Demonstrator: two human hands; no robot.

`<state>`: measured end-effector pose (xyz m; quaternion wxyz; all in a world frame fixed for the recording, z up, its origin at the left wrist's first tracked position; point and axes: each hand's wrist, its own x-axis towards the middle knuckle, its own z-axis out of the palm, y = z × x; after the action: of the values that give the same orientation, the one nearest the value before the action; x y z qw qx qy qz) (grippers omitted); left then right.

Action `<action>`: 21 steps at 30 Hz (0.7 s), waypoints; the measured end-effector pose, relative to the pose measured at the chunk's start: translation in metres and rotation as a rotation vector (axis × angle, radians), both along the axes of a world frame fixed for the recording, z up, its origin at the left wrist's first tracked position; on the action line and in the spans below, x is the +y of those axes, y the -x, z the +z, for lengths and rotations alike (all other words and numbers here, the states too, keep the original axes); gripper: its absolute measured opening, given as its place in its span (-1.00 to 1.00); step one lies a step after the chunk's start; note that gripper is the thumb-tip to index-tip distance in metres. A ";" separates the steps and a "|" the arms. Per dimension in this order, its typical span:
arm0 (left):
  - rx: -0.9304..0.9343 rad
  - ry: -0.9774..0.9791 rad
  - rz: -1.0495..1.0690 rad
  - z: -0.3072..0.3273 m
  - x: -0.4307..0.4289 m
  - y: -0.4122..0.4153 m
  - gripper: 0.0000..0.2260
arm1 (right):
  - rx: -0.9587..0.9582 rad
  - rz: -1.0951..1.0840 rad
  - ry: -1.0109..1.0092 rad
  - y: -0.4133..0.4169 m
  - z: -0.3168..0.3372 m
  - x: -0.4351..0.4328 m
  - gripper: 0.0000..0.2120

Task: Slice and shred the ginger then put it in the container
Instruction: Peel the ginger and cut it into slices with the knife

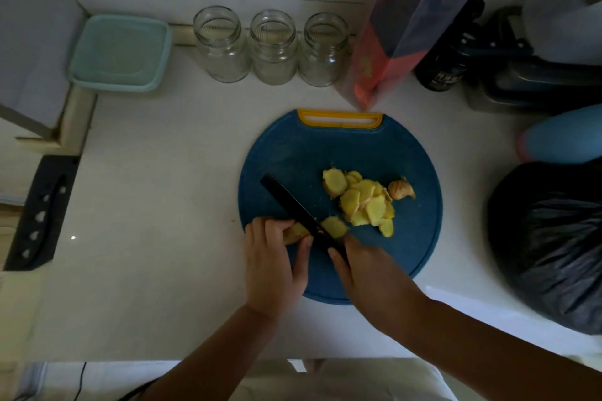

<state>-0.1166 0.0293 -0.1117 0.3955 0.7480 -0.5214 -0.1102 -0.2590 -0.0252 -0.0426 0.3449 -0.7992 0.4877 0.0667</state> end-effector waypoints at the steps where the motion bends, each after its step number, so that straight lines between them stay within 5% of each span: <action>1: -0.007 0.003 -0.003 0.000 0.000 0.000 -0.78 | 0.016 0.005 0.004 0.000 0.000 0.000 -0.67; 7: -0.035 -0.017 -0.002 -0.001 0.000 0.001 -0.77 | 0.110 0.043 0.039 -0.013 -0.007 -0.001 -0.64; 21: -0.025 -0.051 -0.002 -0.004 -0.002 0.000 -0.77 | 0.005 0.040 -0.015 -0.039 -0.004 -0.029 -0.73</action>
<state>-0.1164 0.0277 -0.1159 0.3696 0.7586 -0.5241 -0.1147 -0.2200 -0.0539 -0.0464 0.3482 -0.8059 0.4723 0.0794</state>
